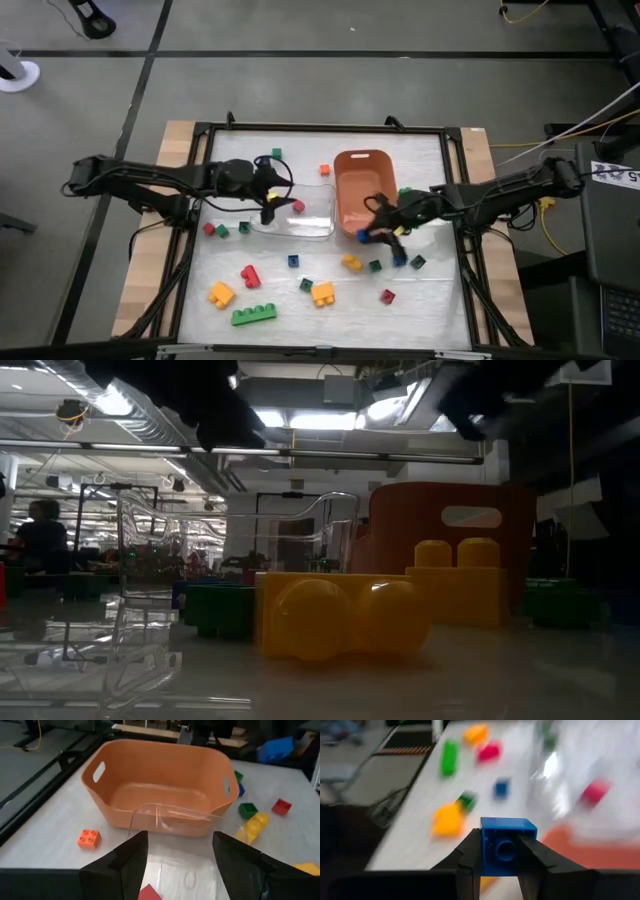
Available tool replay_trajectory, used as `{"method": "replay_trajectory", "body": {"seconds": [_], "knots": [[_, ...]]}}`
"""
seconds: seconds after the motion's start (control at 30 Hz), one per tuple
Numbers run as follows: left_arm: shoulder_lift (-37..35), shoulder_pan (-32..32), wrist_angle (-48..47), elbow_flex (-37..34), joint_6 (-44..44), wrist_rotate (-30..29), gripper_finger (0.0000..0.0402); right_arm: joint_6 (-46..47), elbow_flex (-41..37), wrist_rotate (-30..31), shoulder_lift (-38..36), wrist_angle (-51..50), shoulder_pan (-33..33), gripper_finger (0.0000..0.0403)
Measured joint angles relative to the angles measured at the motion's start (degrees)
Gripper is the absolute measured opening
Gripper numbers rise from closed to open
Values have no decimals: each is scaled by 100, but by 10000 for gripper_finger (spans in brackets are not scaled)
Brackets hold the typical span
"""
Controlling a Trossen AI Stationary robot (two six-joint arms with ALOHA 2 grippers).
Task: Sort blocks by size
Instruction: Put the small blue game piece into the transparent bin
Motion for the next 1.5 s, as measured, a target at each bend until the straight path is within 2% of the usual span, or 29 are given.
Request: {"method": "replay_trajectory", "body": {"seconds": [0.07, 0.2, 0.43, 0.57, 0.83, 1.1, 1.2, 1.4, 1.5], "knots": [[-99, -56, 3, 0, -5, 0, 210, -464, 0, 239, 271, 696, -79, 87], [-208, -234, -47, -2, -9, 2, 210, -971, 2, 281, 958, 1919, -339, 90], [-241, -755, -341, -4, -9, 2, 210, -1191, -2, 176, 1896, 3046, -845, 92], [-239, -1145, -309, -4, -17, 2, 210, -1183, -7, 134, 2161, 3130, -1039, 112], [-30, -1885, -202, -2, -740, -13, 210, -1156, 41, 198, 2413, 3561, -1194, 189], [840, -2507, 320, 0, -870, -43, 210, -1165, 516, 392, 2413, 3162, -1194, 202], [1031, -2606, 347, 0, -768, -501, 210, -1166, 586, 442, 2413, 2832, -1194, 200], [1088, -2546, 806, -2, 83, -2494, 210, -1166, 586, 430, 2413, 2678, -1192, 200], [1114, -2328, 1407, 0, 394, -3080, 210, -1167, 586, 425, 2413, 2675, -1192, 199]]}}
